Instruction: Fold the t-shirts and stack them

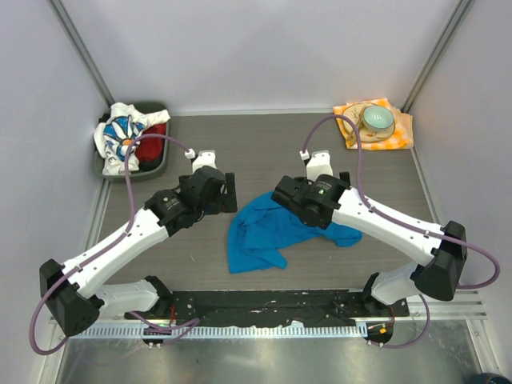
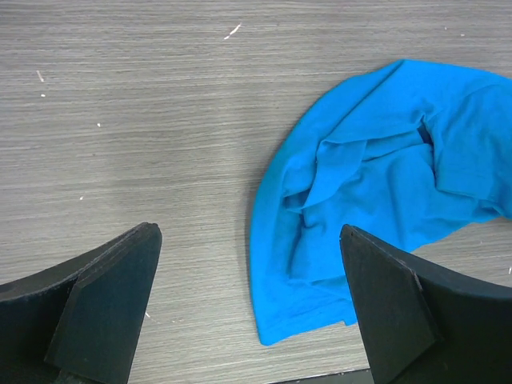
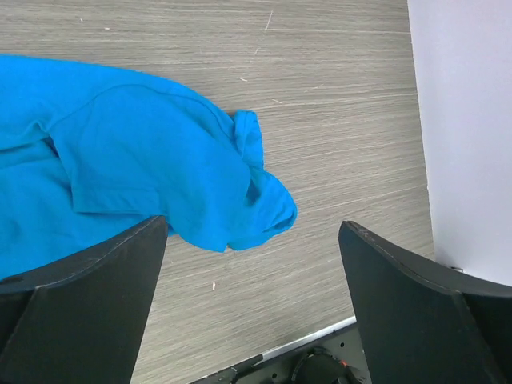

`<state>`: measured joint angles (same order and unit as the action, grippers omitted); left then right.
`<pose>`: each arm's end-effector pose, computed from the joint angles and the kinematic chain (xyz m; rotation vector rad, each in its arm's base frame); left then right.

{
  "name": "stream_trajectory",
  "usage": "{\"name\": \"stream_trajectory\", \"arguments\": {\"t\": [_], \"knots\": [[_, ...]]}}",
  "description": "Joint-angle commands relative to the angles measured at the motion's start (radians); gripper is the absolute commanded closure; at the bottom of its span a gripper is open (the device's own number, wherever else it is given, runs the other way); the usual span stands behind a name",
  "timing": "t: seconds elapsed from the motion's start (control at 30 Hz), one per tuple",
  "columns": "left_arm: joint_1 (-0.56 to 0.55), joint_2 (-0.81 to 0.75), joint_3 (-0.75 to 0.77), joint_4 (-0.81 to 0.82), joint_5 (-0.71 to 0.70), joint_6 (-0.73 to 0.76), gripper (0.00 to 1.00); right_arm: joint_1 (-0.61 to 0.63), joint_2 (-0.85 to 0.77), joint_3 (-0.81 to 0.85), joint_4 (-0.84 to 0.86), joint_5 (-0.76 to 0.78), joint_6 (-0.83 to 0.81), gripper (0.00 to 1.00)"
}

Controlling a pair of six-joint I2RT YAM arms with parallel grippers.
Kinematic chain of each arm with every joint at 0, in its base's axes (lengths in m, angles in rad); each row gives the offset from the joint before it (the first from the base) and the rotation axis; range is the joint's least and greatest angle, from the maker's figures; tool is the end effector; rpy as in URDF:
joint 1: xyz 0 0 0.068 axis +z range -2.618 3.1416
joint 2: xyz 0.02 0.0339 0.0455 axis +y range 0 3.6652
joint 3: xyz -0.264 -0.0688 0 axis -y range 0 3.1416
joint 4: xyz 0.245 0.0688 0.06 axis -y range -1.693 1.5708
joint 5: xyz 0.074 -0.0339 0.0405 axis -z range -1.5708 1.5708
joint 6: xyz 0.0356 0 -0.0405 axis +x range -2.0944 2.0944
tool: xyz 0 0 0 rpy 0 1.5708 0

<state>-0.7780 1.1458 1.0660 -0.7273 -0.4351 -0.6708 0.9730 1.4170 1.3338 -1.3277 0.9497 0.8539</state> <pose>0.1770 -0.1533 0.3175 -0.0802 2.2943 -0.2300 0.1611 0.1852 0.3203 -0.0412 2.2399 -0.5611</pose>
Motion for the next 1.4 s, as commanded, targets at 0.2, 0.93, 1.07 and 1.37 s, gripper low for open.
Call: {"name": "stream_trajectory", "arguments": {"t": [0.2,0.93,1.07,1.37], "knots": [[-0.013,0.068,-0.06,0.107,0.18,-0.065,0.02,0.001,-0.021,0.117,0.192,-0.051,-0.122,0.04],[-0.171,0.262,-0.27,0.238,0.226,-0.291,0.62,-0.137,0.339,-0.163,0.68,-0.367,-0.236,0.08],[-0.178,0.302,-0.276,0.246,0.214,-0.293,0.66,-0.169,0.353,-0.189,0.709,-0.365,-0.254,0.09],[-0.178,0.361,-0.288,0.272,0.219,-0.308,1.0,-0.184,0.367,-0.202,0.725,-0.359,-0.268,0.42]]}}
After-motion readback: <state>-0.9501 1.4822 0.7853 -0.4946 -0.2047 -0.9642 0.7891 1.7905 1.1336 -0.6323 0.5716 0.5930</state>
